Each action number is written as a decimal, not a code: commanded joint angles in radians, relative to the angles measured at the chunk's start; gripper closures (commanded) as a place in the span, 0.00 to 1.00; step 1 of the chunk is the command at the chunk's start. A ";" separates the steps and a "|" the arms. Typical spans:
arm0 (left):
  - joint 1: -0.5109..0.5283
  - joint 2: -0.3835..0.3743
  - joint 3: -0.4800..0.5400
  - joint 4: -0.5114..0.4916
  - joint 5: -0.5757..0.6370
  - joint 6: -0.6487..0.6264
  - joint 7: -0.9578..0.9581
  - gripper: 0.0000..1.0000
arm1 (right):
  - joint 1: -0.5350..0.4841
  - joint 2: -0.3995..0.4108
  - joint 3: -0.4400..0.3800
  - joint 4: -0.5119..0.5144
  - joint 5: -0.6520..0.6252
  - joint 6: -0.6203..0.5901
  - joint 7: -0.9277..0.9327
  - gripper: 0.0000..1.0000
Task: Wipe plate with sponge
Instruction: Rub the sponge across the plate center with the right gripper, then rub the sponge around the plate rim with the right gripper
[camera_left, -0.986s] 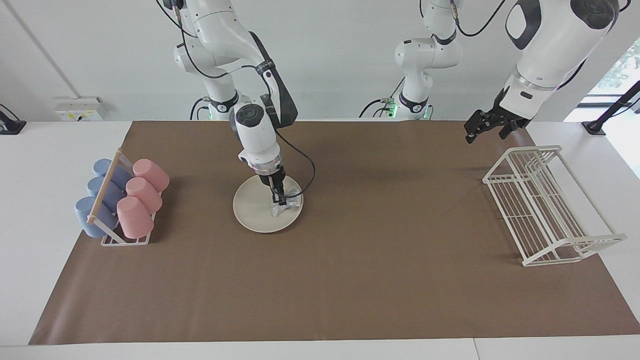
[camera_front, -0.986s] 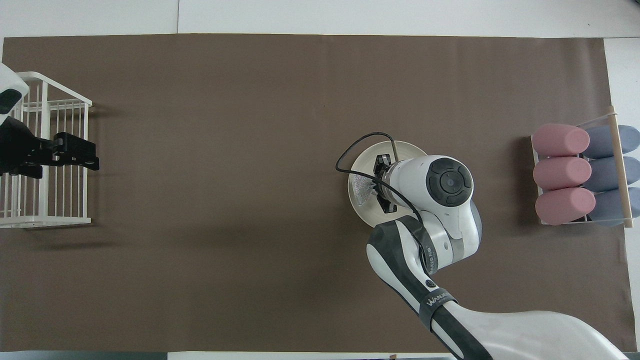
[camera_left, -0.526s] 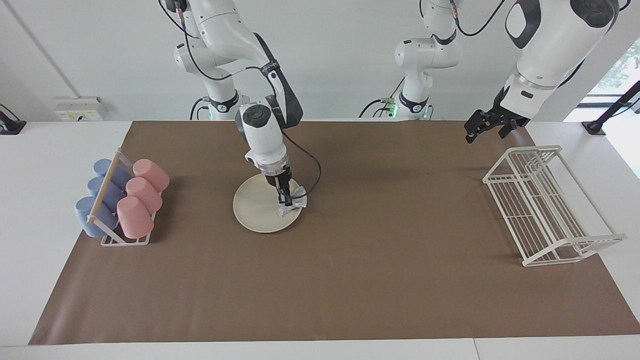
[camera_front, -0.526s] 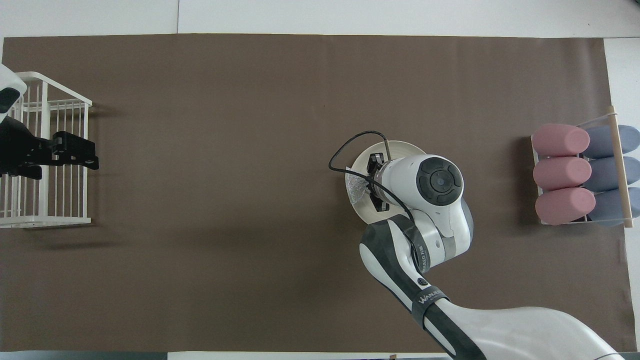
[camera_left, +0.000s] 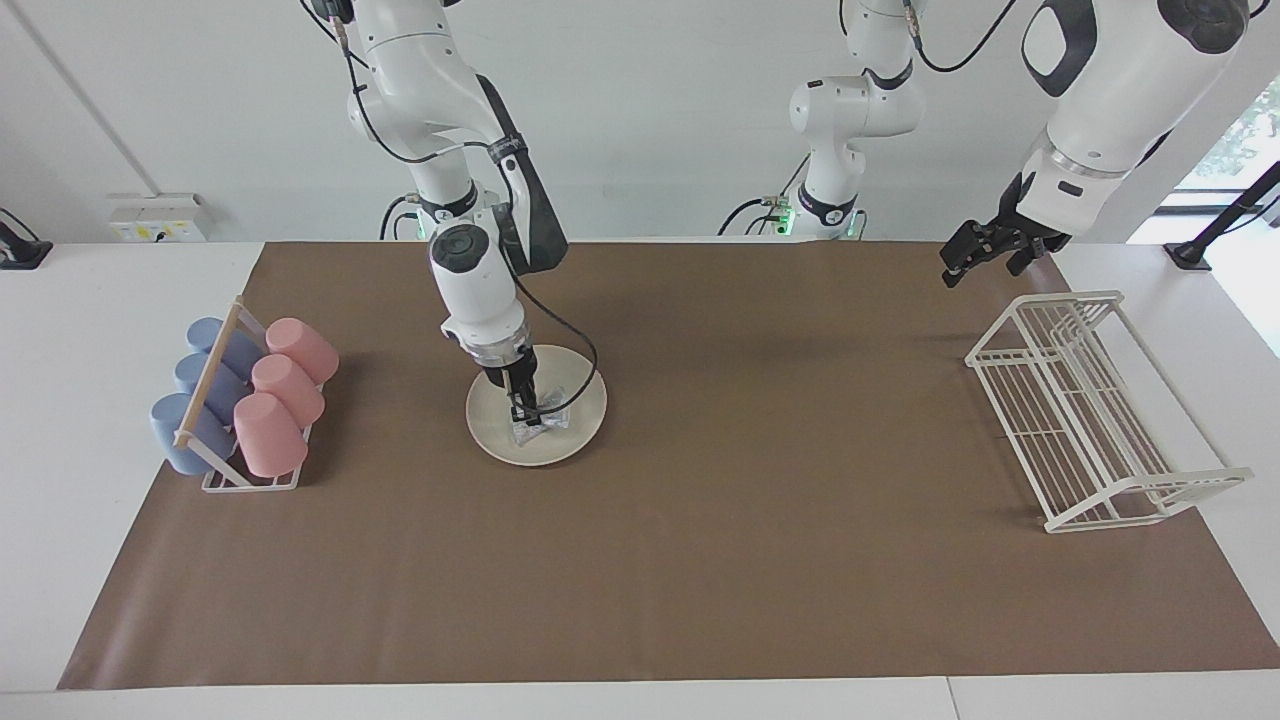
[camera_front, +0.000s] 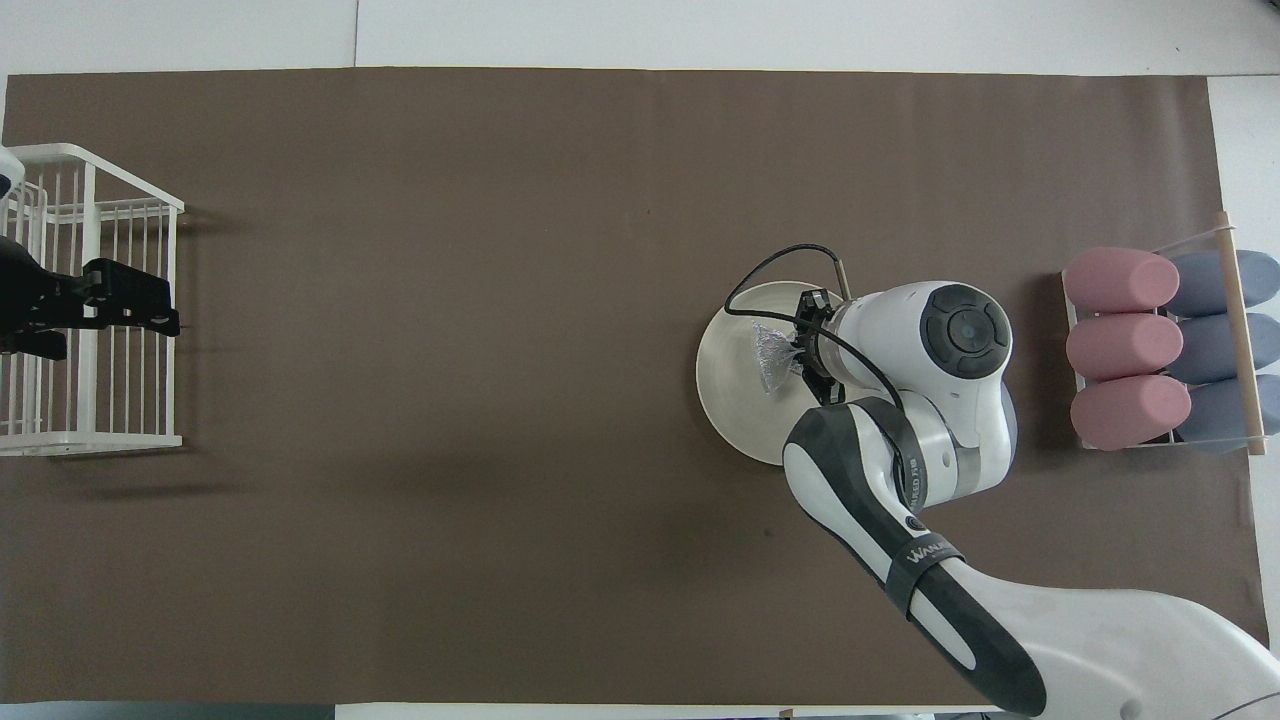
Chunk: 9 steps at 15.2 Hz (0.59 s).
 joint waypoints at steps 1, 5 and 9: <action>0.007 -0.014 -0.007 -0.004 0.014 0.007 -0.013 0.00 | -0.062 -0.031 0.008 -0.040 0.016 -0.020 -0.097 1.00; -0.004 -0.014 -0.008 -0.002 0.014 0.007 -0.014 0.00 | -0.091 -0.046 0.006 -0.072 0.016 -0.021 -0.143 1.00; -0.007 -0.014 -0.010 -0.004 0.013 0.024 -0.011 0.00 | -0.061 -0.041 0.009 -0.077 0.016 0.022 -0.125 1.00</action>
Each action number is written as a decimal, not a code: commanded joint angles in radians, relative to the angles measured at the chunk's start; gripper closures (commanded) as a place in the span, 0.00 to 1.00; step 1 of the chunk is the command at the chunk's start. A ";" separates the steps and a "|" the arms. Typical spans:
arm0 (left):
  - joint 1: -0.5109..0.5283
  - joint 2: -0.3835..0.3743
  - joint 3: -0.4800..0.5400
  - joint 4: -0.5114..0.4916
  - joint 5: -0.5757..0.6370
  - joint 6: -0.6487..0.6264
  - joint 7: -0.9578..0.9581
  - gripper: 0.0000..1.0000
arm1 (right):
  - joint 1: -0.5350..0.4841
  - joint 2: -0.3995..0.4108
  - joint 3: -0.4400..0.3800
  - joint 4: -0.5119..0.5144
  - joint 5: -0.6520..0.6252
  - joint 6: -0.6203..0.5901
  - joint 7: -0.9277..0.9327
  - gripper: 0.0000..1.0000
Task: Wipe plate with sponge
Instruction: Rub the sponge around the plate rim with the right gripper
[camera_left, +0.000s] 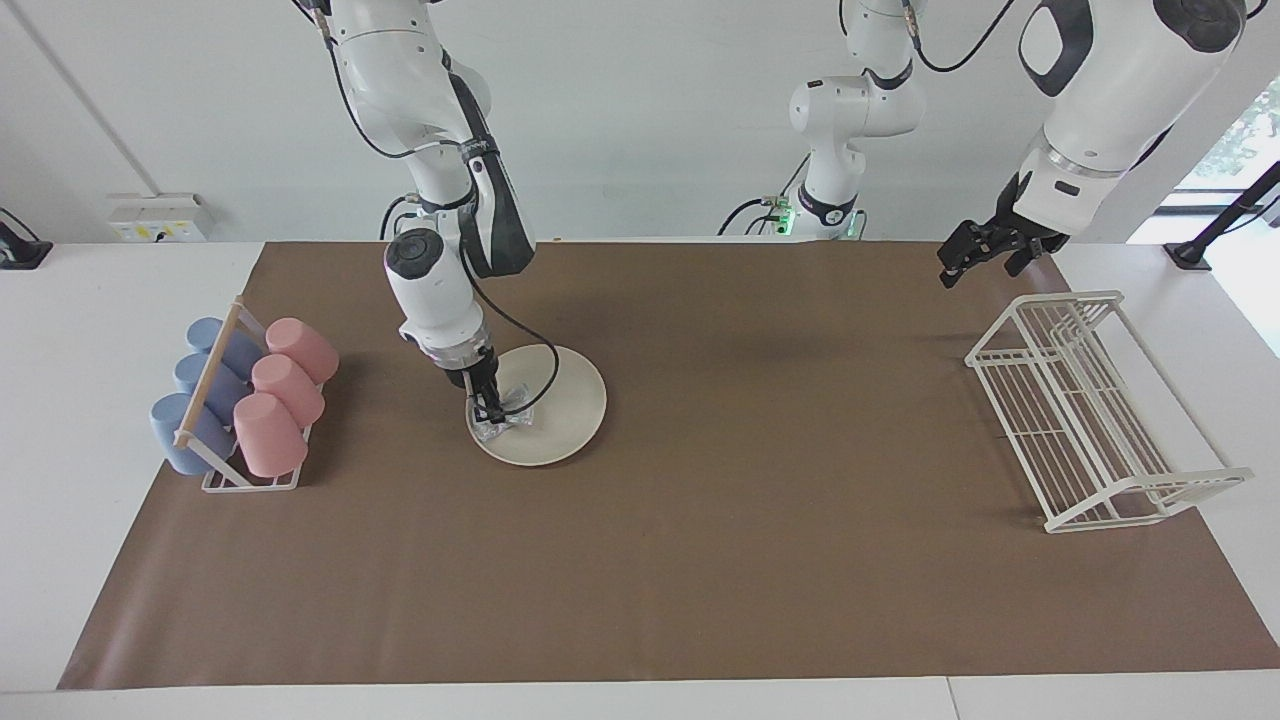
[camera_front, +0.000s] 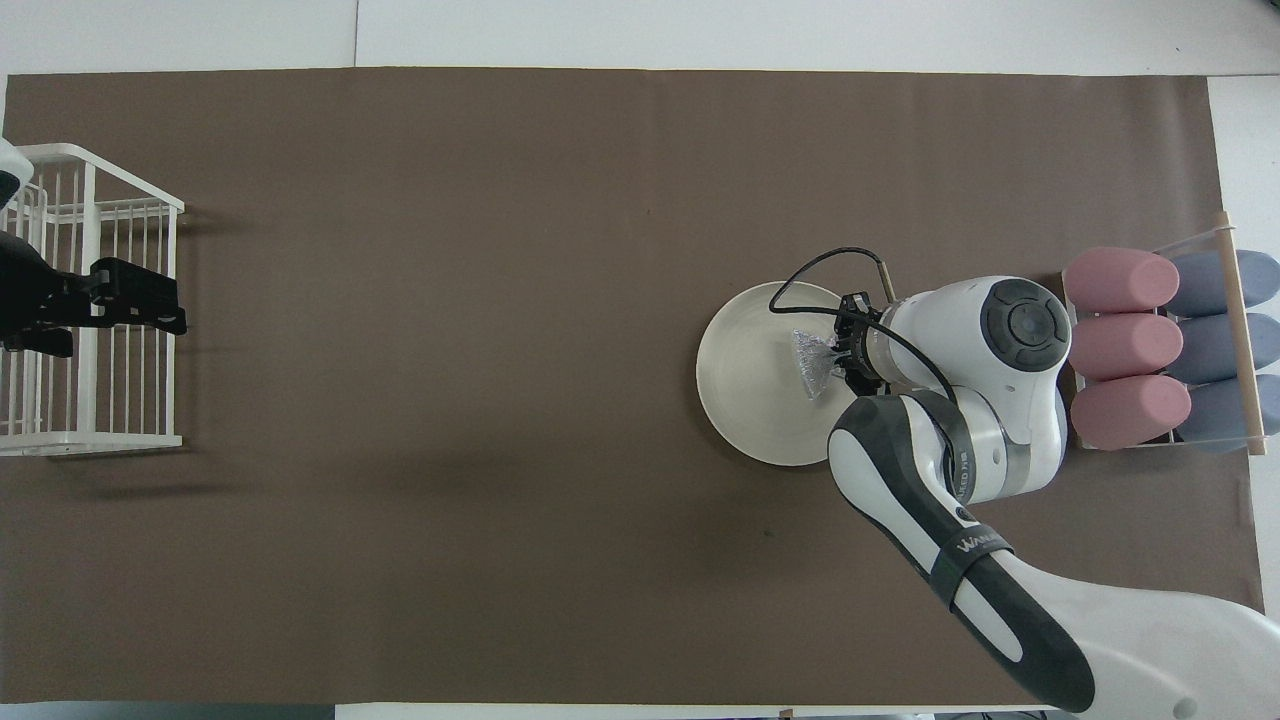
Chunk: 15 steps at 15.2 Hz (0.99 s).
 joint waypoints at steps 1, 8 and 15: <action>-0.005 -0.013 0.002 -0.004 0.013 0.016 -0.011 0.00 | 0.031 -0.004 0.007 -0.036 0.014 0.064 0.015 1.00; -0.004 -0.013 0.002 -0.006 0.014 0.028 -0.010 0.00 | 0.180 0.048 0.009 0.007 0.014 0.138 0.245 1.00; -0.007 -0.012 -0.002 -0.007 0.013 0.051 -0.010 0.00 | 0.238 0.054 0.007 0.030 0.014 0.139 0.350 1.00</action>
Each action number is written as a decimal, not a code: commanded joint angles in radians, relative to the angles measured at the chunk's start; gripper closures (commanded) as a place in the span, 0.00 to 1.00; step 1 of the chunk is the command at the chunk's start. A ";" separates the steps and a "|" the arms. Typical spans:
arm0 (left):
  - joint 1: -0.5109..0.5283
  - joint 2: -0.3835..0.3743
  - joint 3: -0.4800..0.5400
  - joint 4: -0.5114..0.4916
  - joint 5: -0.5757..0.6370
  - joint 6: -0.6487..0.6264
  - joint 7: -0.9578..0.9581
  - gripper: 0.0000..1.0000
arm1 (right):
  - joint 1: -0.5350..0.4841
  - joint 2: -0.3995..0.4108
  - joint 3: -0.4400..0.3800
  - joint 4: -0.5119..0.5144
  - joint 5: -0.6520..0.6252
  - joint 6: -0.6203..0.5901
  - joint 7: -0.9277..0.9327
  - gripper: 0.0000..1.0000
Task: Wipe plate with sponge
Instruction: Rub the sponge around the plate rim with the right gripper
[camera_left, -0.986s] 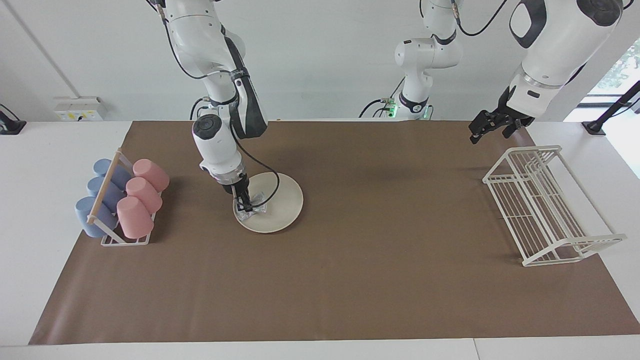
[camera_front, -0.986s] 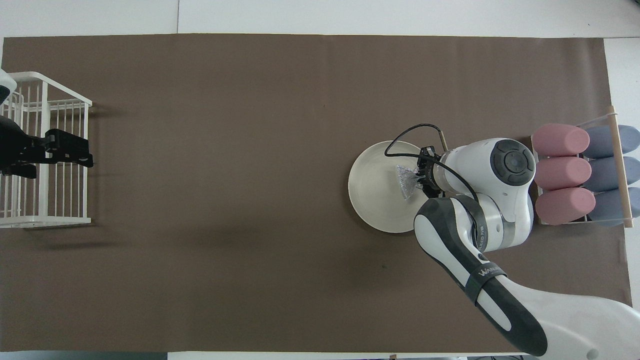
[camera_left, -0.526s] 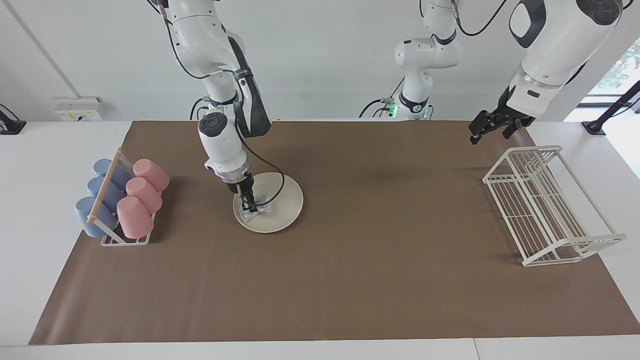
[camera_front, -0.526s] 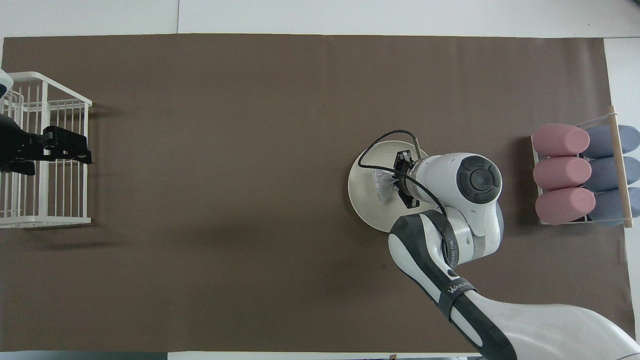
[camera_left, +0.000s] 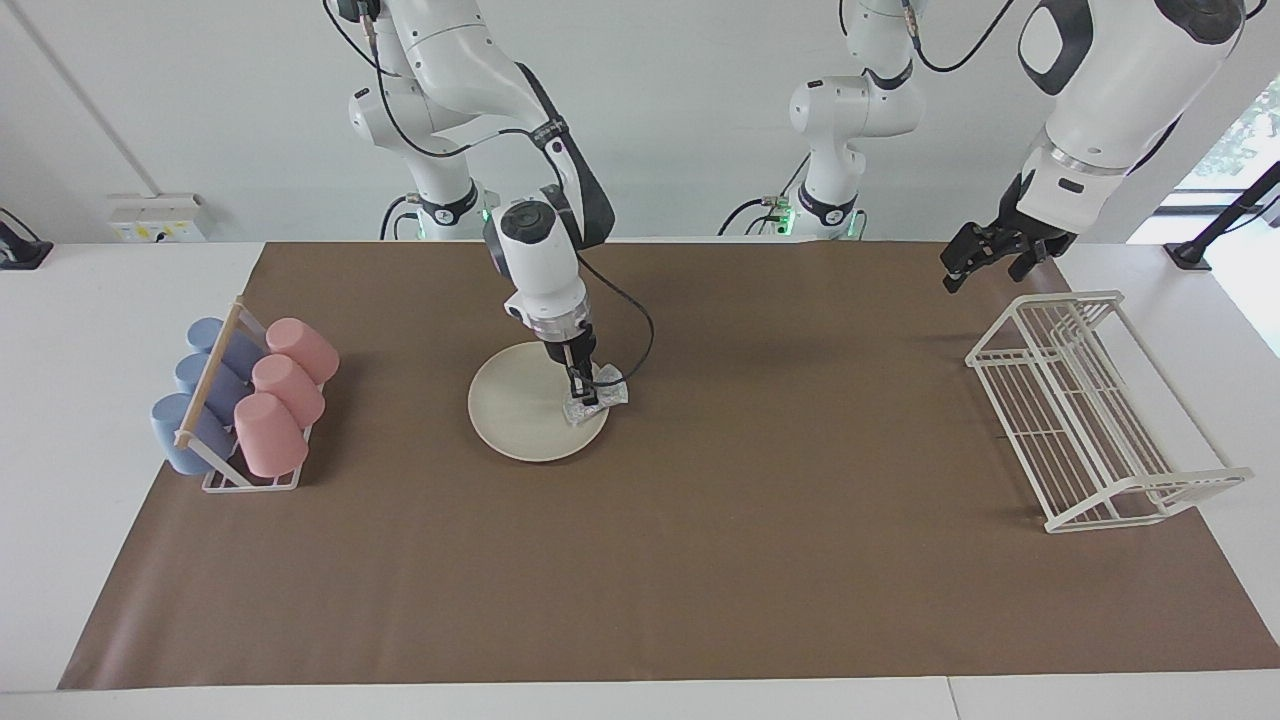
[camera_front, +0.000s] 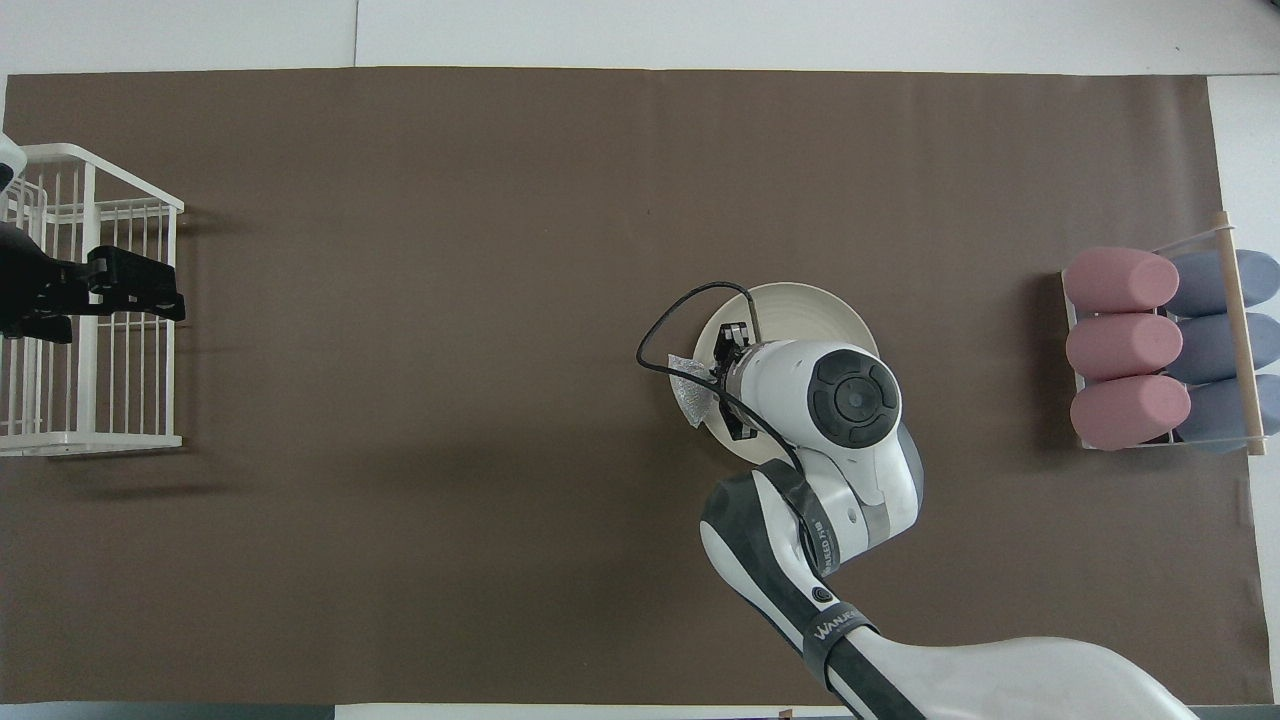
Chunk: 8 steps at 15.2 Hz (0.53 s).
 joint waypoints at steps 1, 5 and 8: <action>-0.007 -0.012 -0.001 -0.007 0.013 0.012 -0.010 0.00 | -0.016 0.021 0.001 0.008 0.014 0.016 -0.004 1.00; -0.004 -0.013 -0.001 -0.012 0.013 0.015 -0.002 0.00 | -0.100 0.013 0.001 -0.024 0.014 0.015 -0.119 1.00; -0.007 -0.013 -0.004 -0.010 0.013 0.013 -0.002 0.00 | -0.171 0.010 0.001 -0.030 0.014 0.009 -0.222 1.00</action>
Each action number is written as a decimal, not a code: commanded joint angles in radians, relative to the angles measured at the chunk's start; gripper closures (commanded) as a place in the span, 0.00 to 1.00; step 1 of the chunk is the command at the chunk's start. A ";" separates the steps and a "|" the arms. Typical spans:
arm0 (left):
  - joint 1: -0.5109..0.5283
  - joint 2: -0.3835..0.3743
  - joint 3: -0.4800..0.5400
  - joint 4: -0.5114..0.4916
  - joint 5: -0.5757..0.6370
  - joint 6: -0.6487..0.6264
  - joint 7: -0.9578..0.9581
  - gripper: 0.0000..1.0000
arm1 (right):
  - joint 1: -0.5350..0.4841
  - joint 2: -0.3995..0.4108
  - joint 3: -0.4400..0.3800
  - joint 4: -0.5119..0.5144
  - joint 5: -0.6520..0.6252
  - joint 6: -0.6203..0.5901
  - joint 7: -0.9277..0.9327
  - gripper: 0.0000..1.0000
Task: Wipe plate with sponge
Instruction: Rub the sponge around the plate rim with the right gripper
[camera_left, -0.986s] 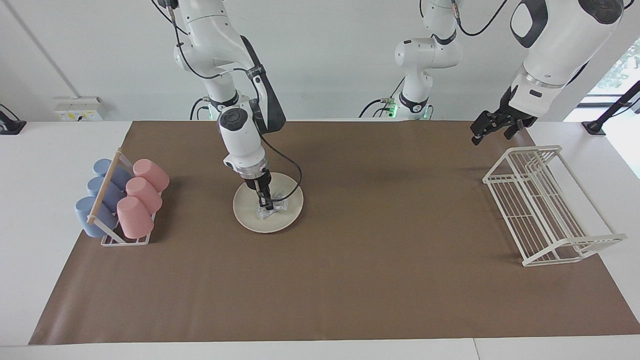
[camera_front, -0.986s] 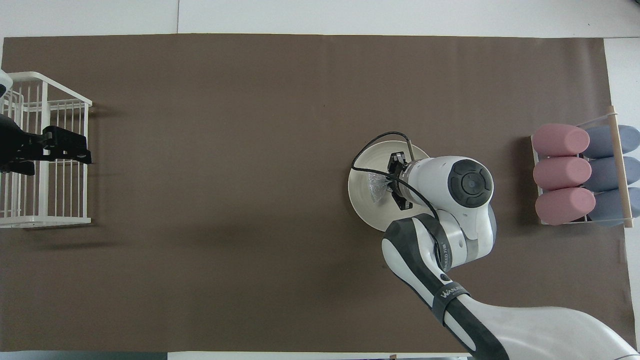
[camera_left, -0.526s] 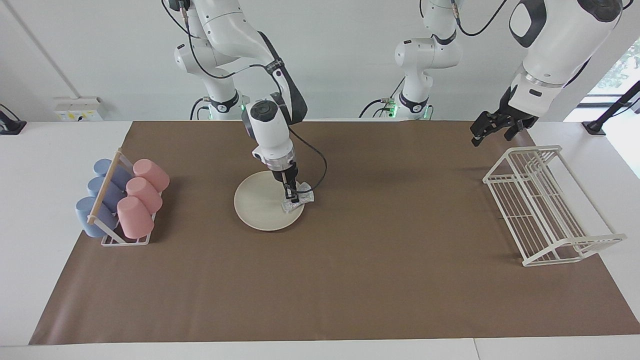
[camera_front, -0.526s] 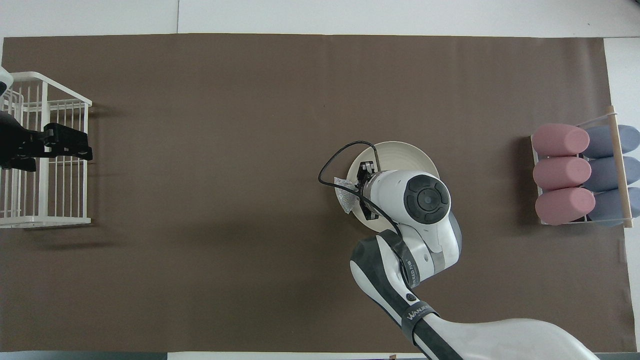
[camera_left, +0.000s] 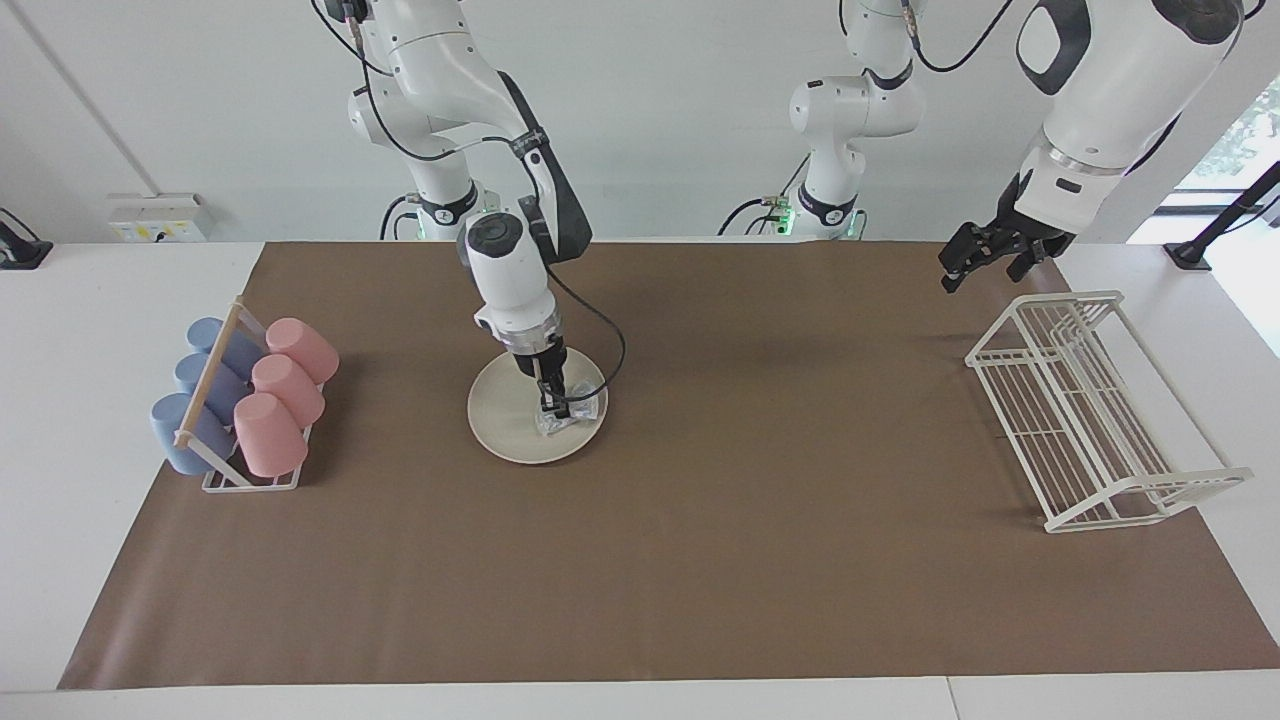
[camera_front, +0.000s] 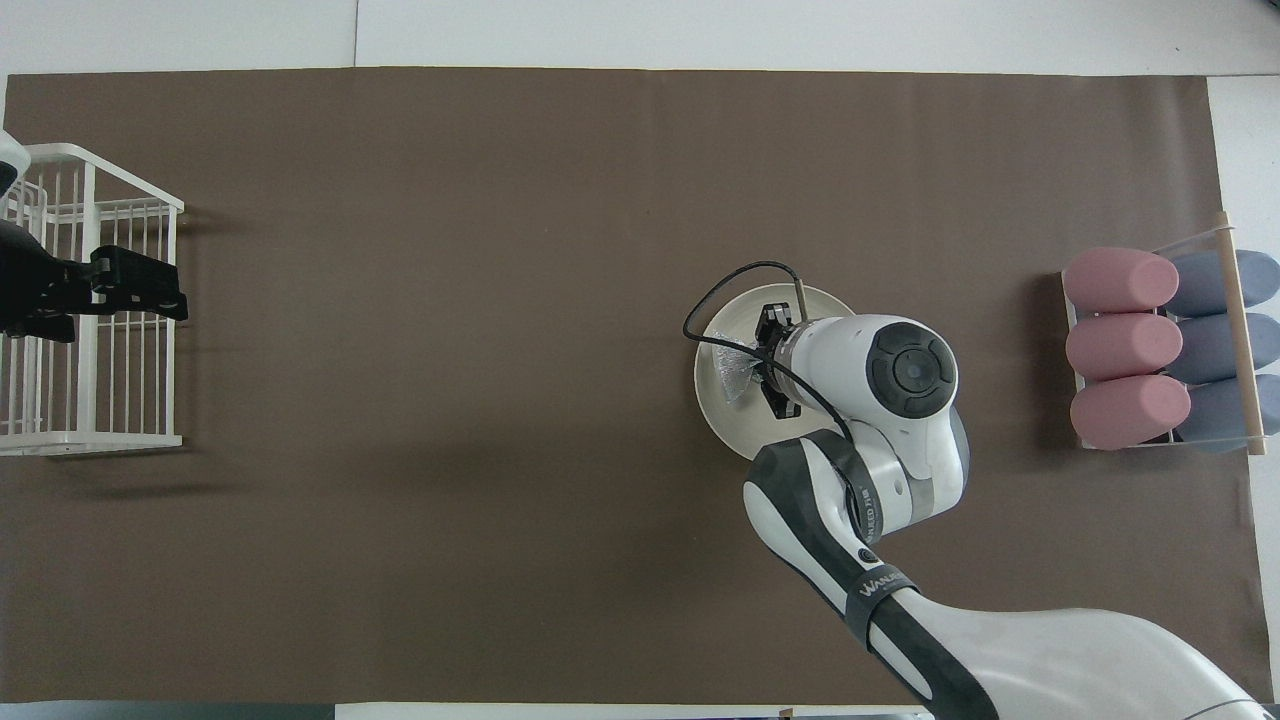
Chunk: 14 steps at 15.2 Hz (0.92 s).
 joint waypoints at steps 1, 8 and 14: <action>-0.007 -0.013 -0.001 -0.010 0.013 0.013 0.001 0.00 | -0.083 0.007 0.007 -0.021 0.014 0.004 -0.114 1.00; -0.008 -0.013 -0.002 -0.012 0.013 0.010 0.001 0.00 | -0.135 -0.055 0.008 -0.026 0.016 -0.089 -0.182 1.00; 0.001 -0.026 -0.002 -0.035 0.011 0.004 0.001 0.00 | -0.042 -0.070 0.008 0.159 0.014 -0.328 -0.047 1.00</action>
